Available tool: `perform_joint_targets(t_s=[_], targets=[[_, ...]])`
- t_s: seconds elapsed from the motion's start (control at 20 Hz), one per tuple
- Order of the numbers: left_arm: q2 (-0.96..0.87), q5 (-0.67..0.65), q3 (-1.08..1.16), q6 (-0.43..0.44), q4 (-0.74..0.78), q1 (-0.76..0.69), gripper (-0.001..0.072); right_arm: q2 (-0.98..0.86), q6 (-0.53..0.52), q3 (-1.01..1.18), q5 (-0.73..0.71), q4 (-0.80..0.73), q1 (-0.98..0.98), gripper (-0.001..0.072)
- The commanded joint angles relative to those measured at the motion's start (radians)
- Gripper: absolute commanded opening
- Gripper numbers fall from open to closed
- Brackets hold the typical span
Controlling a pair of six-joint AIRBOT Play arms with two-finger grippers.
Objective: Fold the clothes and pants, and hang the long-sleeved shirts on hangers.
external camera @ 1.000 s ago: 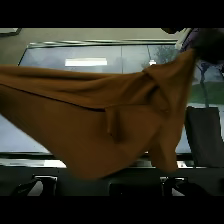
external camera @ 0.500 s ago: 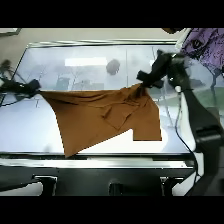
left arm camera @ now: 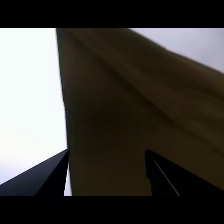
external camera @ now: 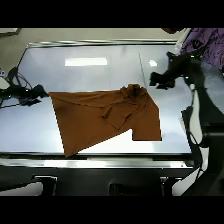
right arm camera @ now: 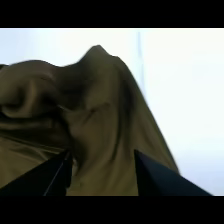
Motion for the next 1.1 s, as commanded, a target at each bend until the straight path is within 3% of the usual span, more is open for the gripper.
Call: perform_joint_targets(t_s=[0.0,0.3,0.8,1.05], targets=[[0.208,-0.076,-0.193,0.012,0.054,0.09,0.053,0.035,-0.174,-0.058,-0.151,0.125,-0.184,0.0459],[0.494,-0.063,-0.557,-0.005,0.054,0.181,0.053,0.02,-0.313,-0.264,-0.072,0.233,-0.284,0.0493],[0.5,-0.068,-0.565,-0.005,0.048,0.18,0.0526,-0.095,-0.344,-0.303,-0.094,0.362,-0.282,0.0491],[0.496,-0.089,-0.566,-0.006,-0.027,0.18,0.0535,-0.1,-0.351,-0.36,-0.103,0.387,-0.271,0.0473]])
